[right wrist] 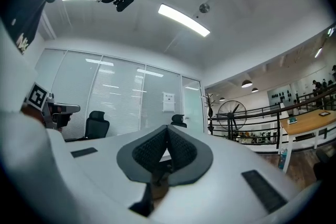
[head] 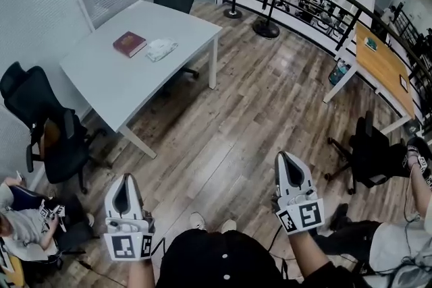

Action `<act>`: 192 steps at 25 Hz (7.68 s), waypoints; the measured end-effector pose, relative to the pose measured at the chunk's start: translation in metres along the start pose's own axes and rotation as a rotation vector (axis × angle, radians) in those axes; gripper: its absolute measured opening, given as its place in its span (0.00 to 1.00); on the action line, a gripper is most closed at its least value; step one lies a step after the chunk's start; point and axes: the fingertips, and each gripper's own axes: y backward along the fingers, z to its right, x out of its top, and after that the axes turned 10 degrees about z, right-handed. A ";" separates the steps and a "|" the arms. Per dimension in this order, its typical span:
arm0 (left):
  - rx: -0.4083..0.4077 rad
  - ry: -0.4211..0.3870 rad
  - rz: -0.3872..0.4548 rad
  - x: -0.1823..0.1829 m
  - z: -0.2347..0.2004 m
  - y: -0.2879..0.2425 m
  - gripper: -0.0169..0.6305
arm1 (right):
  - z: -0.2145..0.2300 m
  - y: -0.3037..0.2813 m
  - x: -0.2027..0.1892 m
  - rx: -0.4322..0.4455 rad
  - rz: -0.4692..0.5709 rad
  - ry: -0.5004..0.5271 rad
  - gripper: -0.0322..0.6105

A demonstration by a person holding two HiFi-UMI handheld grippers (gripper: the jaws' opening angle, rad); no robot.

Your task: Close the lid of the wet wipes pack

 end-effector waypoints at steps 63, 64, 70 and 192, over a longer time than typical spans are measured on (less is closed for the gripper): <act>-0.002 -0.012 -0.028 -0.082 -0.095 -0.201 0.05 | 0.031 -0.251 -0.069 0.047 0.002 -0.057 0.45; 0.001 -0.012 -0.029 -0.082 -0.094 -0.206 0.05 | 0.035 -0.255 -0.069 0.048 0.002 -0.057 0.45; 0.034 -0.018 -0.025 -0.089 -0.091 -0.234 0.05 | 0.058 -0.281 -0.078 0.061 0.002 -0.070 0.45; 0.778 -0.242 -0.106 -0.199 -0.234 -0.561 0.05 | 0.057 -0.892 -0.238 0.854 -0.067 -0.267 0.45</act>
